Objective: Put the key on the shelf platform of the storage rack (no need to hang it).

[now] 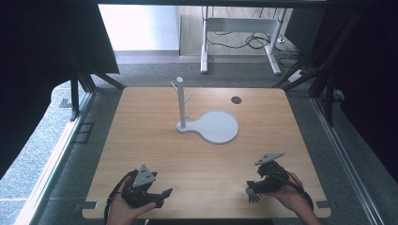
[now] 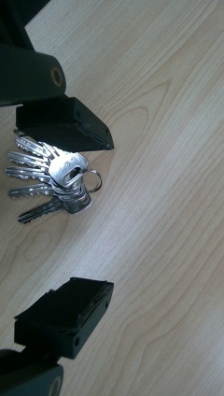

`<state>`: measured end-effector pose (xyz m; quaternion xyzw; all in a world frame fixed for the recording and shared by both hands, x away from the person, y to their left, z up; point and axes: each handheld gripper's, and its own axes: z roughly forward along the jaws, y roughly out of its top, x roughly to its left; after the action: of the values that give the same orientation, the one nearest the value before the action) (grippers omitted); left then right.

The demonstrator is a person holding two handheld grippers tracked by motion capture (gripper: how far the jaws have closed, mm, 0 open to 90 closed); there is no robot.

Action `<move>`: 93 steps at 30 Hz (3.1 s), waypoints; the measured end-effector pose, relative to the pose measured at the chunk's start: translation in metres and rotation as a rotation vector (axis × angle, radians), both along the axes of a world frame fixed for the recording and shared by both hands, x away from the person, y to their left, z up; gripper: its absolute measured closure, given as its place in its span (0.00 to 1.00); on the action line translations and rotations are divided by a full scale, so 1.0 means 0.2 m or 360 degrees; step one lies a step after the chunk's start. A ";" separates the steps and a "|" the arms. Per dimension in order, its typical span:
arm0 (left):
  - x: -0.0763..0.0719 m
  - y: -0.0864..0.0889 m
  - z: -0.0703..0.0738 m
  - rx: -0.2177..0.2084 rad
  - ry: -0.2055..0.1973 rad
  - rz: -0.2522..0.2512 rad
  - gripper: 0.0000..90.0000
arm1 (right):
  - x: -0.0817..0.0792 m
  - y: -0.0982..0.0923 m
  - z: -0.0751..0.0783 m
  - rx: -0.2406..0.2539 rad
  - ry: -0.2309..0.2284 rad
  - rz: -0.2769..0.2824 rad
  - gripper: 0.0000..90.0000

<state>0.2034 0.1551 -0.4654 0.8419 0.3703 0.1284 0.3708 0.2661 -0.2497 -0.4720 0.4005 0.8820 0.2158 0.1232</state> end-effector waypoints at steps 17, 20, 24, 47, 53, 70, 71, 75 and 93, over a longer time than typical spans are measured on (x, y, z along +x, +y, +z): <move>-0.01 0.00 0.02 -0.0004 -0.0014 -0.0012 0.25 | -0.01 0.05 -0.09 -0.0128 0.0074 -0.0024 0.25; -0.01 0.00 0.01 -0.0004 -0.0005 -0.0010 0.25 | 0.00 0.05 -0.12 -0.0143 0.0102 -0.0029 0.25; -0.01 0.00 0.02 -0.0007 -0.0011 -0.0009 0.25 | 0.01 0.06 -0.15 -0.0167 0.0124 -0.0032 0.24; -0.02 0.00 0.02 -0.0005 -0.0013 -0.0011 0.25 | 0.00 0.04 -0.16 -0.0154 0.0242 -0.0051 0.45; -0.02 0.00 0.02 -0.0003 -0.0013 -0.0011 0.25 | 0.01 0.02 -0.15 -0.0133 0.0261 -0.0063 0.56; -0.02 0.01 0.02 -0.0005 -0.0012 -0.0010 0.25 | 0.03 -0.01 -0.14 -0.0140 0.0309 -0.0064 0.73; -0.02 0.01 0.02 -0.0005 -0.0013 -0.0010 0.25 | 0.03 -0.01 -0.14 -0.0142 0.0315 -0.0060 0.73; -0.02 0.01 0.02 -0.0008 -0.0017 -0.0005 0.25 | 0.03 -0.01 -0.14 -0.0142 0.0316 -0.0048 0.73; -0.02 0.01 0.02 -0.0011 -0.0015 -0.0002 0.25 | 0.03 -0.01 -0.12 -0.0154 0.0318 0.0013 0.73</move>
<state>0.2002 0.1576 -0.4610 0.8403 0.3685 0.1309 0.3755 0.2715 -0.2507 -0.4970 0.4099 0.9009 0.1323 0.0529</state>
